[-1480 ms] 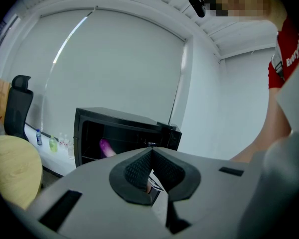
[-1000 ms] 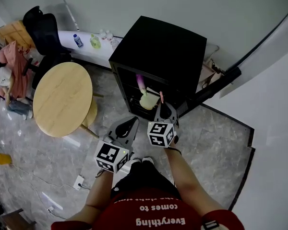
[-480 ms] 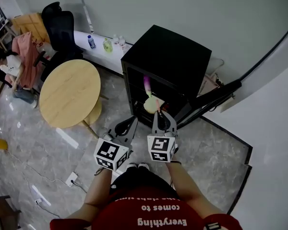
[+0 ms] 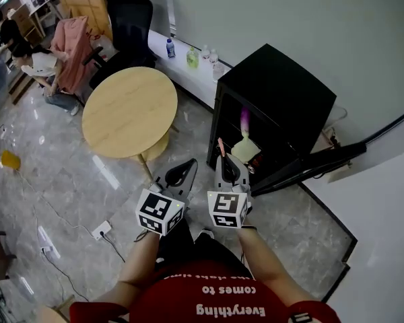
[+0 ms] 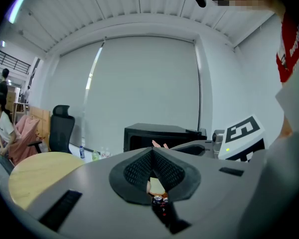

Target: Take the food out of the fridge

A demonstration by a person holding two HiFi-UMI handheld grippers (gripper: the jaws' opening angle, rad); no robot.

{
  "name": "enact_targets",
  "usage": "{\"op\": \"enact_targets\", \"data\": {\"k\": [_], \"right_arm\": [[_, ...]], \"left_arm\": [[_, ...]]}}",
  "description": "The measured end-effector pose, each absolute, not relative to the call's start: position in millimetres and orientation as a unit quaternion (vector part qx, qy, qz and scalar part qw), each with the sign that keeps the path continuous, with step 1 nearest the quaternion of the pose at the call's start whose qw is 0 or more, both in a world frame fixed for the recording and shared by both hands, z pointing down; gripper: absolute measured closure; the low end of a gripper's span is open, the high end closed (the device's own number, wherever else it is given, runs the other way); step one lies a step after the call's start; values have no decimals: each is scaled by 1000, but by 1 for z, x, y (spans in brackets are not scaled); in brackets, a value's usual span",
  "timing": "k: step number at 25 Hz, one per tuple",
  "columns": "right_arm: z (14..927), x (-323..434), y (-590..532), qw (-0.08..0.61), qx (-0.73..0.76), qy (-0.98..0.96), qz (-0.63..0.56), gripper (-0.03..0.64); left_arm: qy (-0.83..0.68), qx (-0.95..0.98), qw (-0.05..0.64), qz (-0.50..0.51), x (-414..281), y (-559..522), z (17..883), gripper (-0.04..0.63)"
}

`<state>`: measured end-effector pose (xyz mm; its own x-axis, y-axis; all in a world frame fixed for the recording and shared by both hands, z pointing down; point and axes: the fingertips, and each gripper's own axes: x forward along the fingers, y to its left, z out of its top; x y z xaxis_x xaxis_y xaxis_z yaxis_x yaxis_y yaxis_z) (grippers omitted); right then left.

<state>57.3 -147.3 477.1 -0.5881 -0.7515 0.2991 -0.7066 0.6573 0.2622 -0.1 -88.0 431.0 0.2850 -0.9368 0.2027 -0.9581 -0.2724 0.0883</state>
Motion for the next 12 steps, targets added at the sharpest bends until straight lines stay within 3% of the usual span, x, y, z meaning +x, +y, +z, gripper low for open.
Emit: {"op": "enact_targets", "data": {"k": [12], "right_arm": [[494, -127, -156, 227, 339, -909, -89, 586]], "left_arm": [[-630, 766, 111, 65, -164, -97, 449, 589]]}}
